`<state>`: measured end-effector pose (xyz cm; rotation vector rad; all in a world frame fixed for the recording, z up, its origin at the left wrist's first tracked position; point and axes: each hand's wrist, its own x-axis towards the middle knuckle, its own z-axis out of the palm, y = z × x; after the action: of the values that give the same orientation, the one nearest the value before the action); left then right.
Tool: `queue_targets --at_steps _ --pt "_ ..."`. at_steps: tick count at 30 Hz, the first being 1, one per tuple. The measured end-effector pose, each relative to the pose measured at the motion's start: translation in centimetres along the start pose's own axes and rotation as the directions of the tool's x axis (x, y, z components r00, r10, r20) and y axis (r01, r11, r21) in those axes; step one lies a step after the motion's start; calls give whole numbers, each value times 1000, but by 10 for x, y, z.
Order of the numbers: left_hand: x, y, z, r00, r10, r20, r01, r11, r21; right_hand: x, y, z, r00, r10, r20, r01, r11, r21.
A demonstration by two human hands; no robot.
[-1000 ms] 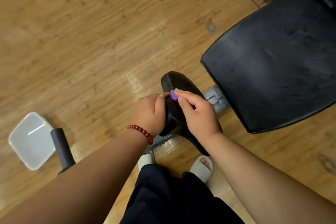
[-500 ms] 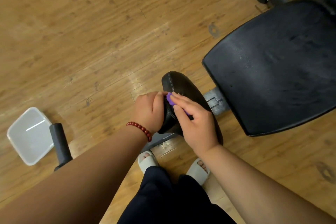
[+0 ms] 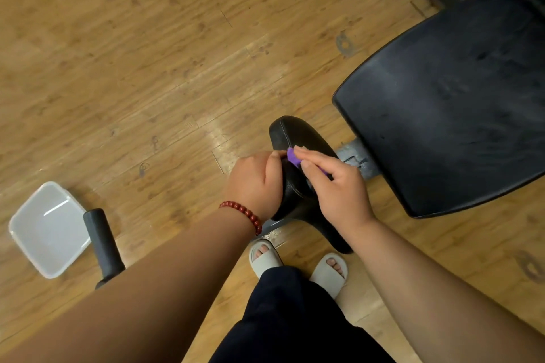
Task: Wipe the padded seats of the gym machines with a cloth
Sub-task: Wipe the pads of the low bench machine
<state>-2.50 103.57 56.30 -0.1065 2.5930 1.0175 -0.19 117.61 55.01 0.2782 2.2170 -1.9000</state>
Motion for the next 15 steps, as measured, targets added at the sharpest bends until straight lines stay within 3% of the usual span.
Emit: queue_targets --at_steps 3,5,7,12,15 --pt "1 0 -2 1000 -1 12 1 1000 -1 29 3 0 984 171 -47 -174 982 -71" --pt "2 1 -3 1000 -2 25 2 1000 3 37 4 2 979 194 -63 -199 975 -101" --pt "3 0 -3 999 8 37 -8 1000 1 30 0 6 988 140 -62 -147 982 -122" --pt "6 1 -5 997 50 59 -51 998 20 0 3 15 981 -163 -108 145 977 -153" --pt "5 2 -6 997 56 48 -58 998 30 19 10 3 997 -76 16 78 987 -138"
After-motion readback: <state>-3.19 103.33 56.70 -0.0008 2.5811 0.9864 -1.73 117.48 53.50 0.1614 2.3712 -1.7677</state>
